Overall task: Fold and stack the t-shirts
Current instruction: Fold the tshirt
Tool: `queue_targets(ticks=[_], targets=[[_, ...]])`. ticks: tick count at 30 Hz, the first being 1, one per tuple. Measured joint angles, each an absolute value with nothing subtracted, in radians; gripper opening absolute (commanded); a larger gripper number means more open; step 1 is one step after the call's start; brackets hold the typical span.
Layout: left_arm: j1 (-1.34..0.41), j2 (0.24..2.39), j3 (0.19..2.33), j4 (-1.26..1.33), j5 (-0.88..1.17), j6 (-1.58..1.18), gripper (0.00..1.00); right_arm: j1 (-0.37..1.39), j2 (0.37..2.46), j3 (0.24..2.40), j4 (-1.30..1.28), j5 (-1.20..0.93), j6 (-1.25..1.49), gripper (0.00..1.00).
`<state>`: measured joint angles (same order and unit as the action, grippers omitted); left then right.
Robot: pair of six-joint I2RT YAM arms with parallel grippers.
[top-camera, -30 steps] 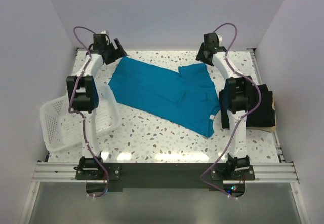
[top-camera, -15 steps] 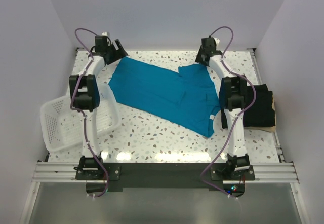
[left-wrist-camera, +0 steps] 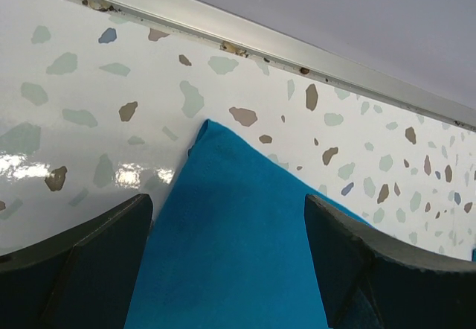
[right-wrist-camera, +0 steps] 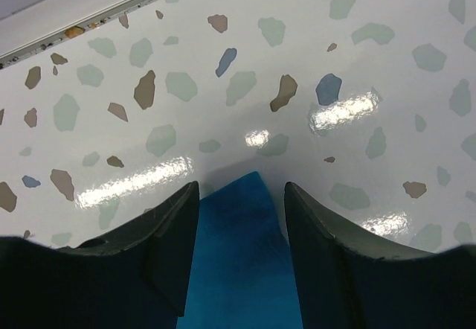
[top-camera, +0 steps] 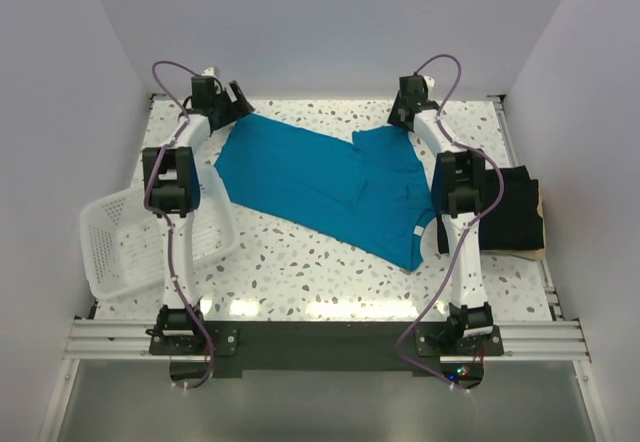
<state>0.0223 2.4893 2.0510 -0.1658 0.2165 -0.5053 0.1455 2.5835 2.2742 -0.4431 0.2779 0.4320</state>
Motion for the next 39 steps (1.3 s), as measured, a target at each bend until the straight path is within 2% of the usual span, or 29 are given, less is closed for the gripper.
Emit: queue_targets(ticks=[4,8,11,12,16,24,39], targets=[[0.022,2.497,2.064,-0.127,0.216,-0.513,0.88,0.144,2.585,2.274,-0.443,0.277,0.426,0.49],[0.022,2.519,2.099,-0.095,0.213,-0.523,0.88,0.144,2.585,2.274,-0.45,0.272,0.424,0.38],[0.021,2.535,2.112,-0.082,0.212,-0.539,0.88,0.143,2.585,2.274,-0.456,0.27,0.422,0.28],[0.021,2.54,2.113,-0.08,0.212,-0.542,0.88,0.143,2.585,2.274,-0.457,0.27,0.422,0.19],[0.017,2.559,2.113,-0.08,0.212,-0.558,0.88,0.142,2.585,2.27,-0.458,0.266,0.418,0.01],[0.01,2.564,2.102,-0.065,0.212,-0.588,0.87,0.141,2.524,2.167,-0.421,0.206,0.424,0.0],[0.01,2.524,2.051,-0.088,0.178,-0.646,0.85,0.176,2.138,1.788,-0.295,-0.252,0.458,0.0]])
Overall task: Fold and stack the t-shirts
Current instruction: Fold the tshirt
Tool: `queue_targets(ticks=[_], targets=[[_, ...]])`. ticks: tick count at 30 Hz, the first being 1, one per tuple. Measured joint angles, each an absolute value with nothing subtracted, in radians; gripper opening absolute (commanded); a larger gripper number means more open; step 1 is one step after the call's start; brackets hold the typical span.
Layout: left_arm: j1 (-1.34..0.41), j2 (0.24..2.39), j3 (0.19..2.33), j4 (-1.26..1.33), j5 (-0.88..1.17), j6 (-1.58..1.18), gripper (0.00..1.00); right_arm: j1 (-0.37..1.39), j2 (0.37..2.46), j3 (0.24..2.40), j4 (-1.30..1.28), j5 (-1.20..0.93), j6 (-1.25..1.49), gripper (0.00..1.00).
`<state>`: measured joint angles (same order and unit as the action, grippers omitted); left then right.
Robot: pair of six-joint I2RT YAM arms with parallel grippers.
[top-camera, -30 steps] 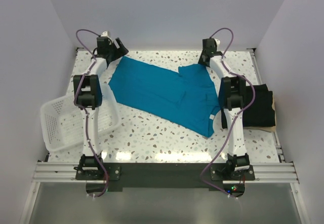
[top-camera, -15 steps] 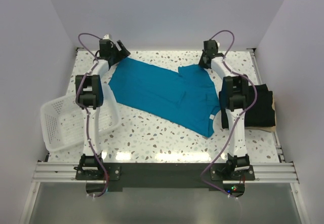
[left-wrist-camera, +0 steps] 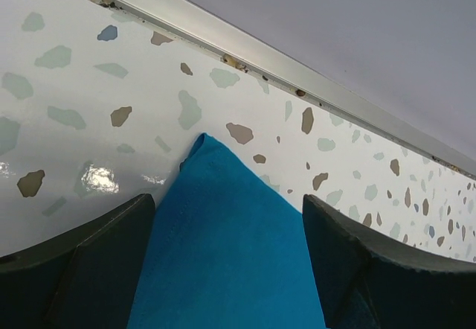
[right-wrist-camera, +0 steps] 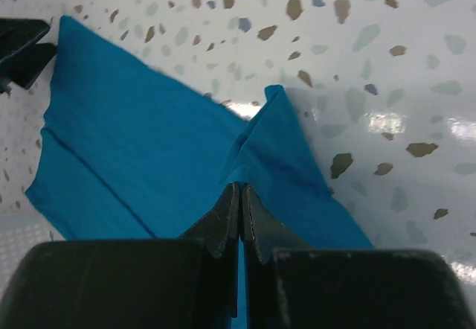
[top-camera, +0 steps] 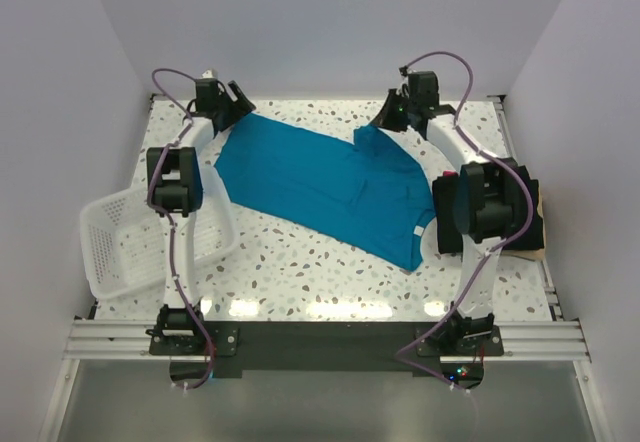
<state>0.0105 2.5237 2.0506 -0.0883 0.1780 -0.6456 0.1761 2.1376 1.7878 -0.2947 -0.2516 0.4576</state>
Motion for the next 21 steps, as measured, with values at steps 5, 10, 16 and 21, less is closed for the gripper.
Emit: queue_targets(ticks=[5,10,16,21], targets=[[0.01,2.519,2.05,-0.109,0.171,-0.665,0.84,0.221,2.026,1.705,-0.301,-0.382,0.434,0.0],[0.01,2.513,2.045,-0.12,0.171,-0.689,0.84,0.262,1.959,1.645,-0.35,-0.487,0.397,0.0],[0.011,2.507,2.034,-0.118,0.178,-0.704,0.84,0.292,1.888,1.572,-0.413,-0.573,0.357,0.0],[0.011,2.504,2.03,-0.118,0.179,-0.719,0.84,0.305,1.8,1.49,-0.457,-0.598,0.339,0.0]])
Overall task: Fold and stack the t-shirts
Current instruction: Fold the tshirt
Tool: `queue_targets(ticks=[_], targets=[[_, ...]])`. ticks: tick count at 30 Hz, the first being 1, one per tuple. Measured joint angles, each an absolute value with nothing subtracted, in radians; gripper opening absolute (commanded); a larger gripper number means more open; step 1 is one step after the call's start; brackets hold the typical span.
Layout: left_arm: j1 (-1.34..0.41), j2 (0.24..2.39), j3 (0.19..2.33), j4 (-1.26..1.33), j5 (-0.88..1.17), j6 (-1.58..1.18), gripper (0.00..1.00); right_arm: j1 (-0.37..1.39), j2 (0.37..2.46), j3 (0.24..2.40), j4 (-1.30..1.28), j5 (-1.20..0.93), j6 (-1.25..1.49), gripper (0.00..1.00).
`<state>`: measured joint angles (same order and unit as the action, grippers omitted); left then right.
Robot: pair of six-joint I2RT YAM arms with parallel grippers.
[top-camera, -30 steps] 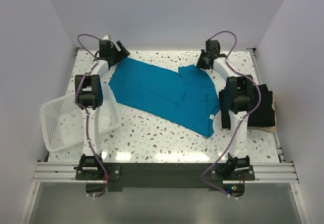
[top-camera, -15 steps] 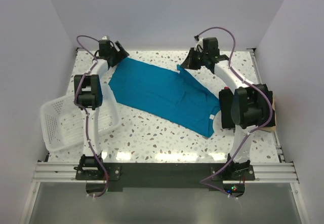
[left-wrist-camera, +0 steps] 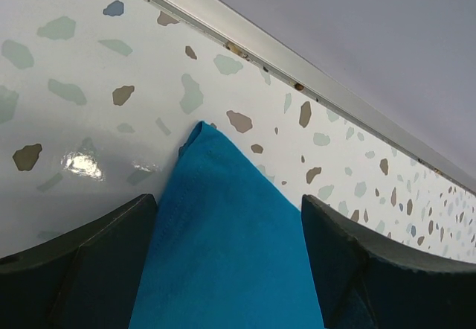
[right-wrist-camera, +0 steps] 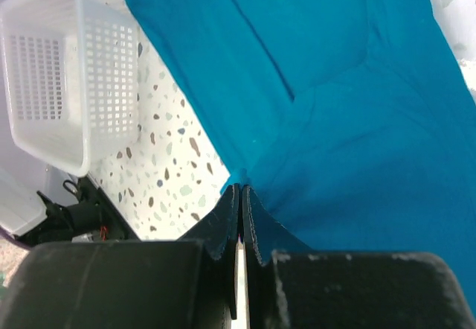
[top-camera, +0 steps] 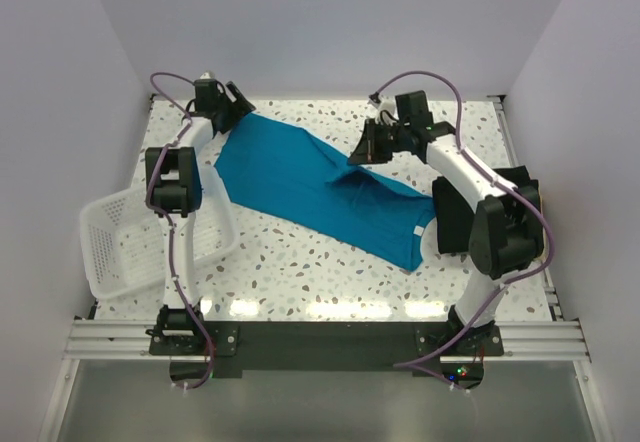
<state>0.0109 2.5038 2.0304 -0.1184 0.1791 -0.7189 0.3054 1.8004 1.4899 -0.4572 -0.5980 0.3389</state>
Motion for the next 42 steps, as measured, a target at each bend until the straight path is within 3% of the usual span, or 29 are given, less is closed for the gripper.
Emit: queue_targets(ticks=[10,42], targets=[[0.011,2.496,2.012,-0.111,0.183,-0.74,0.83,0.308,1.663,1.362,-0.48,-0.599,0.326,0.0],[-0.035,2.368,1.897,-0.149,0.052,-0.77,0.72,0.308,1.635,1.2,-0.614,-0.602,0.162,0.0]])
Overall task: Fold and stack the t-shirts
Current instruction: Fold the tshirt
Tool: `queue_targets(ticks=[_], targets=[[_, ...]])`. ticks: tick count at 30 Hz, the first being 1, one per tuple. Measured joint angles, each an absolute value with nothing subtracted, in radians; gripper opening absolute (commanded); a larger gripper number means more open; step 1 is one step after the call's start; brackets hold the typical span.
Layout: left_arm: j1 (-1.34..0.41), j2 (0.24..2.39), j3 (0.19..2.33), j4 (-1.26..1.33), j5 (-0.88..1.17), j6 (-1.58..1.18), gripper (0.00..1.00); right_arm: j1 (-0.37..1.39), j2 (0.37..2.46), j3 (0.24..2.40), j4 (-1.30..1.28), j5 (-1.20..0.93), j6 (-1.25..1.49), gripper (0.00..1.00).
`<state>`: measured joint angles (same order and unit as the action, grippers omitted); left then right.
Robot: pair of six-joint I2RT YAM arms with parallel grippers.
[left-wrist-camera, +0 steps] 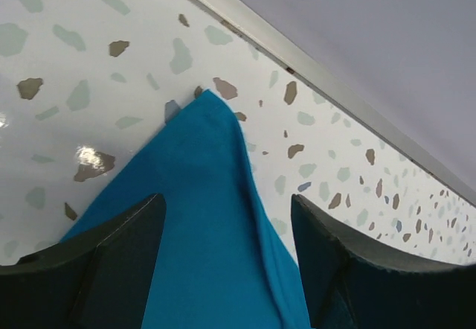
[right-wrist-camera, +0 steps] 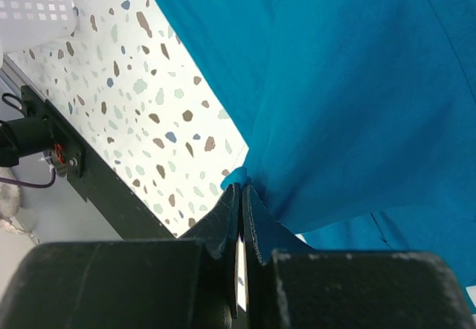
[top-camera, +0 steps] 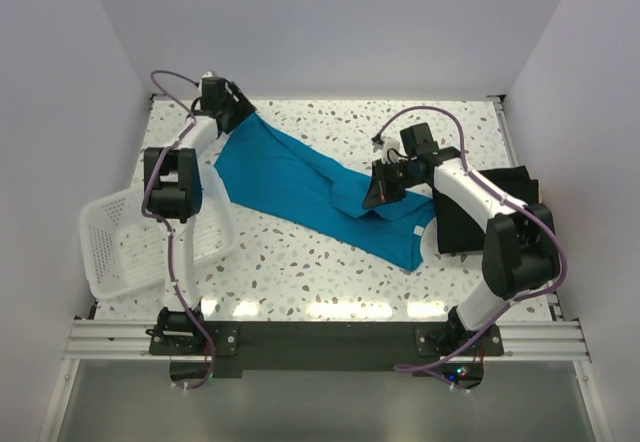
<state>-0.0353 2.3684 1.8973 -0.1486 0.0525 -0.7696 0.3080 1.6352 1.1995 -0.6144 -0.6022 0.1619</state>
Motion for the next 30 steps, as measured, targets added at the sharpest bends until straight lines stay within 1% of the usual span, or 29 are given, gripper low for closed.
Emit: queue_targets(ticks=[3,7,10,17,21,22,24,25,30], targets=[[-0.051,2.376,1.939,-0.149,0.057,-0.776,0.71,0.308,1.637,1.2,-0.615,-0.603,0.154,0.0],[-0.064,2.409,2.009,-0.145,0.063,-0.789,0.67,0.309,1.649,1.2,-0.619,-0.603,0.143,0.0],[-0.066,2.434,2.024,-0.146,0.062,-0.801,0.65,0.31,1.658,1.2,-0.63,-0.603,0.136,0.0],[-0.066,2.511,2.04,-0.142,0.057,-0.827,0.64,0.31,1.664,1.2,-0.636,-0.618,0.13,0.0],[-0.066,2.52,2.061,-0.145,0.044,-0.828,0.64,0.314,1.664,1.2,-0.639,-0.62,0.128,0.0],[-0.066,2.524,2.064,-0.145,0.041,-0.828,0.61,0.314,1.664,1.2,-0.64,-0.62,0.126,0.0],[-0.066,2.53,2.07,-0.147,0.036,-0.829,0.58,0.314,1.664,1.2,-0.641,-0.62,0.123,0.0],[-0.067,2.535,2.079,-0.153,0.032,-0.828,0.53,0.314,1.665,1.2,-0.641,-0.62,0.122,0.0],[-0.071,2.558,2.117,-0.181,-0.001,-0.825,0.43,0.314,1.682,1.207,-0.643,-0.621,0.118,0.0]])
